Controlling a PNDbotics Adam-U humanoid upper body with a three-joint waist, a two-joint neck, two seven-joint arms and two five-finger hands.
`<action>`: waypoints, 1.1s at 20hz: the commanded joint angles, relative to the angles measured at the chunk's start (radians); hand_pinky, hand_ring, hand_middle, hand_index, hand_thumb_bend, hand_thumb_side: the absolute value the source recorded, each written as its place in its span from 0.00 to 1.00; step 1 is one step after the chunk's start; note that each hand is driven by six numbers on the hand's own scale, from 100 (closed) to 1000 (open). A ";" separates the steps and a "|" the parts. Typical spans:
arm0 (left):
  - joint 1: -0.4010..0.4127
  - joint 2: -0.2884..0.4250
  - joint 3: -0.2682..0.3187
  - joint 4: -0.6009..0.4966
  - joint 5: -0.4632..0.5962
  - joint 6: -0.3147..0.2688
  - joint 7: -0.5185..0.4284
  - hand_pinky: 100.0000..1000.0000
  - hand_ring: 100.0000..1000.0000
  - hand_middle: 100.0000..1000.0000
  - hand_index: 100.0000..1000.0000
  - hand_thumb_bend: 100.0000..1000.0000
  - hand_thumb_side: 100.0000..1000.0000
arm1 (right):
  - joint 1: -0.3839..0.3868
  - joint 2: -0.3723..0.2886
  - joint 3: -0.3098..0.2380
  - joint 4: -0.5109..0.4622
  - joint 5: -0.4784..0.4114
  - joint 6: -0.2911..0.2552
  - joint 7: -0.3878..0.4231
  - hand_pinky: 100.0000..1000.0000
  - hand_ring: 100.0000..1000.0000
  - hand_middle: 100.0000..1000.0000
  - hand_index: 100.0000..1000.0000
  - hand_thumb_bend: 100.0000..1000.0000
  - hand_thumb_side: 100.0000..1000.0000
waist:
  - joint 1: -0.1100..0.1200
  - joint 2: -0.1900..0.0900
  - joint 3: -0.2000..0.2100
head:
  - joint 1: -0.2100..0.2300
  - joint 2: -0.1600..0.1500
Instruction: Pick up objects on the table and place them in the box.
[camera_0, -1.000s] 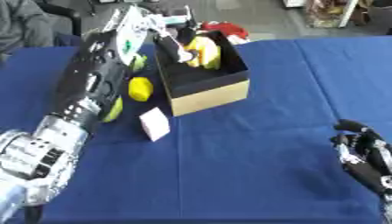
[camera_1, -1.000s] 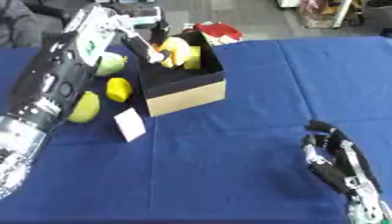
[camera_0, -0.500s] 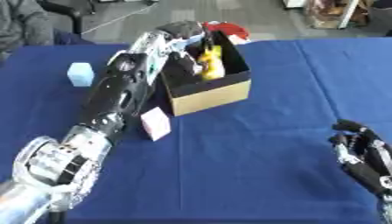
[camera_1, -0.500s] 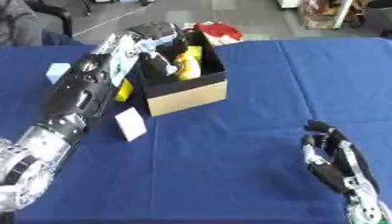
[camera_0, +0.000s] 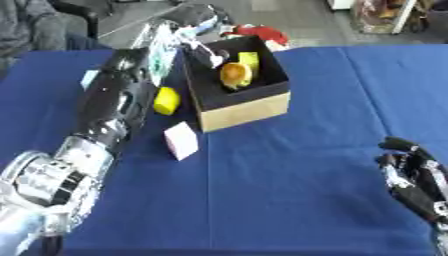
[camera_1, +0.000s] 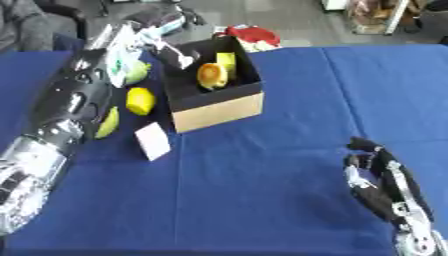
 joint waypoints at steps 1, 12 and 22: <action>-0.042 0.087 0.040 0.005 -0.066 0.020 -0.002 0.88 0.83 0.85 0.92 0.31 0.15 | -0.003 -0.018 -0.007 -0.007 -0.001 -0.002 -0.001 0.72 0.62 0.71 0.82 0.00 0.20 | -0.009 -0.019 0.002 | 0.002 0.004; -0.013 0.201 0.144 0.189 -0.273 0.142 0.091 0.89 0.86 0.88 0.95 0.38 0.18 | 0.000 -0.026 -0.010 -0.004 0.002 -0.003 -0.004 0.72 0.62 0.71 0.82 0.00 0.20 | -0.004 -0.020 0.007 | -0.011 0.004; 0.029 0.249 0.170 0.283 -0.302 0.255 0.161 0.89 0.86 0.87 0.93 0.37 0.20 | -0.002 -0.029 -0.010 -0.001 -0.002 -0.003 -0.005 0.72 0.62 0.71 0.82 0.00 0.19 | -0.010 -0.008 0.007 | -0.014 0.004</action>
